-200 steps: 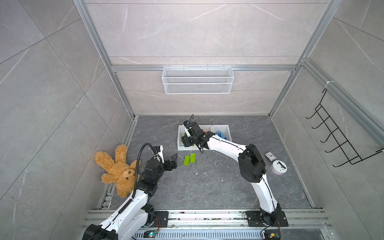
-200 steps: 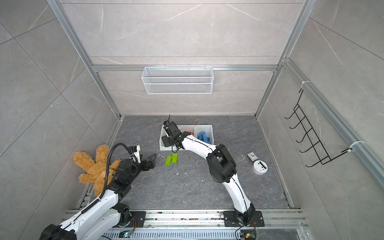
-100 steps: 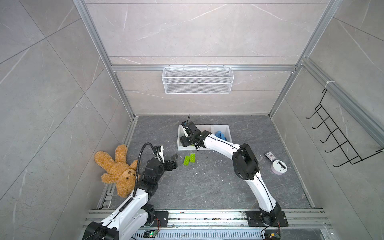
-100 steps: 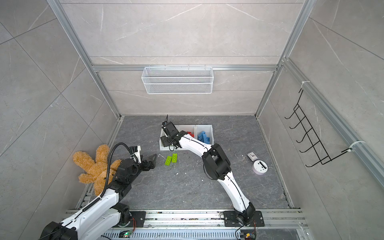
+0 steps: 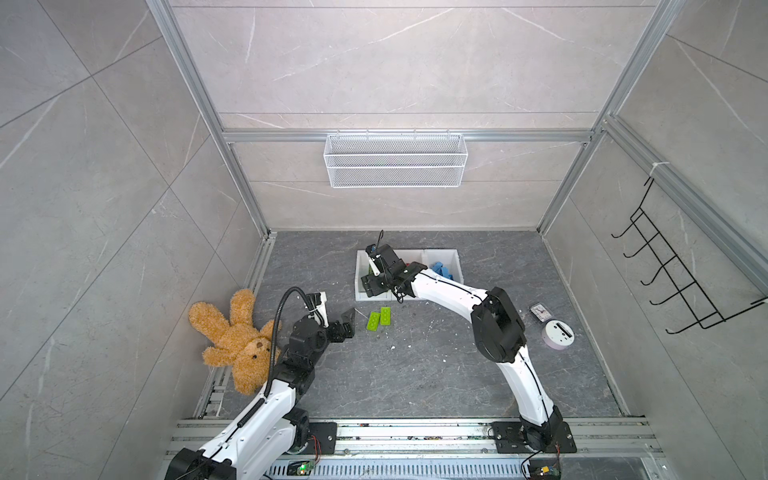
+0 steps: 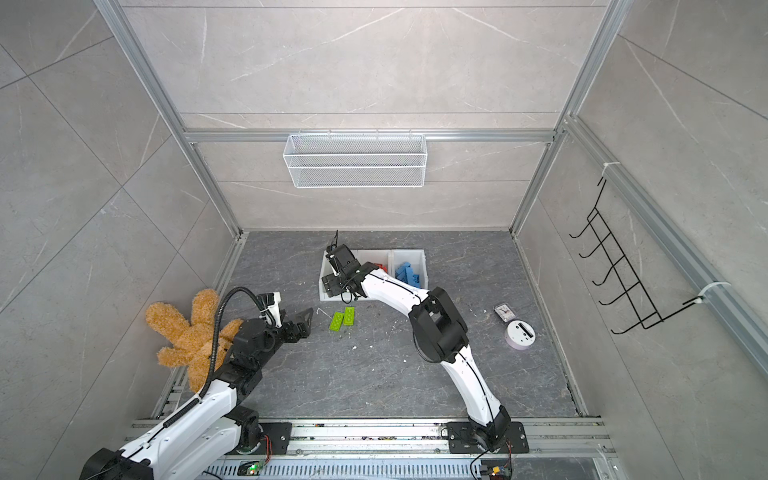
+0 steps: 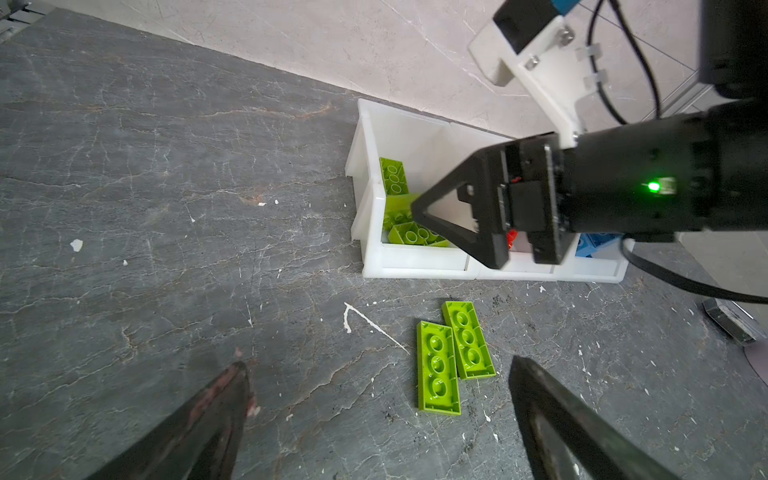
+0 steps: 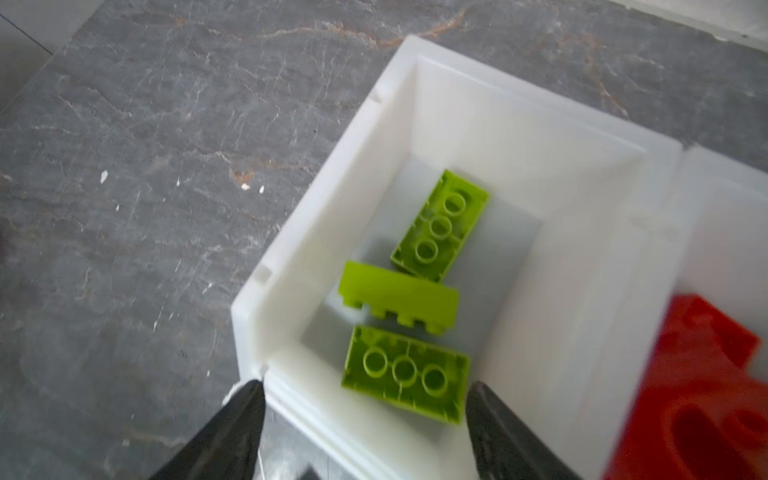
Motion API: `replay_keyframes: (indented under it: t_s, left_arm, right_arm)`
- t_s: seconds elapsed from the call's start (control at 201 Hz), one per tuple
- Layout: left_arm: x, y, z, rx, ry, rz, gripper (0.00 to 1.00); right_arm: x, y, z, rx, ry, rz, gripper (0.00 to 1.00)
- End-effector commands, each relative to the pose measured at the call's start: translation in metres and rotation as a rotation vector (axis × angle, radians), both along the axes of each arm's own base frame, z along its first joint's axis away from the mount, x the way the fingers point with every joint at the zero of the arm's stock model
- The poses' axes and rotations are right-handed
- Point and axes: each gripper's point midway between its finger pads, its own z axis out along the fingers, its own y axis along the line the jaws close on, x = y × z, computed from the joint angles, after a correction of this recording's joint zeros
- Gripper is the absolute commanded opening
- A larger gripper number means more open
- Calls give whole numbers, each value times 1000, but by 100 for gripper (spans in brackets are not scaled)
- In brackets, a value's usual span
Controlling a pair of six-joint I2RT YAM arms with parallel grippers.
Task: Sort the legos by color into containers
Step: 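Open the right gripper to drop the brick in, then move the right gripper down to one of the two flat lime-green bricks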
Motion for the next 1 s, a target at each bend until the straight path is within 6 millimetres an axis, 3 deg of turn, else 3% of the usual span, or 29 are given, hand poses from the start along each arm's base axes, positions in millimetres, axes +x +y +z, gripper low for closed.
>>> replay_keyframes:
  t_s: [0.0, 0.065, 0.194, 0.294, 0.388, 0.811, 0.991]
  left_arm:
    - [3, -3, 13, -23, -47, -10, 99]
    - [3, -4, 13, -23, -46, -10, 99]
    - [4, -4, 14, -24, -46, -12, 99]
    - [3, -5, 14, -23, -52, -19, 99]
    - [3, -5, 14, -21, -52, -18, 99]
    - [4, -5, 12, -15, -48, -19, 99]
    - [3, -5, 13, -19, -51, -18, 99]
  right_arm:
    - [-28, -5, 47, 67, -68, -4, 76]
    - [-47, -16, 41, 80, -52, -26, 75]
    - [-86, -41, 10, 99, 7, -69, 70]
    - [-105, -53, -16, 80, 58, -81, 61]
    - [-118, -59, -36, 37, 95, -83, 59]
    - [-124, -45, -70, -12, 155, -71, 54]
    - [-123, -43, -76, -26, 158, -75, 53]
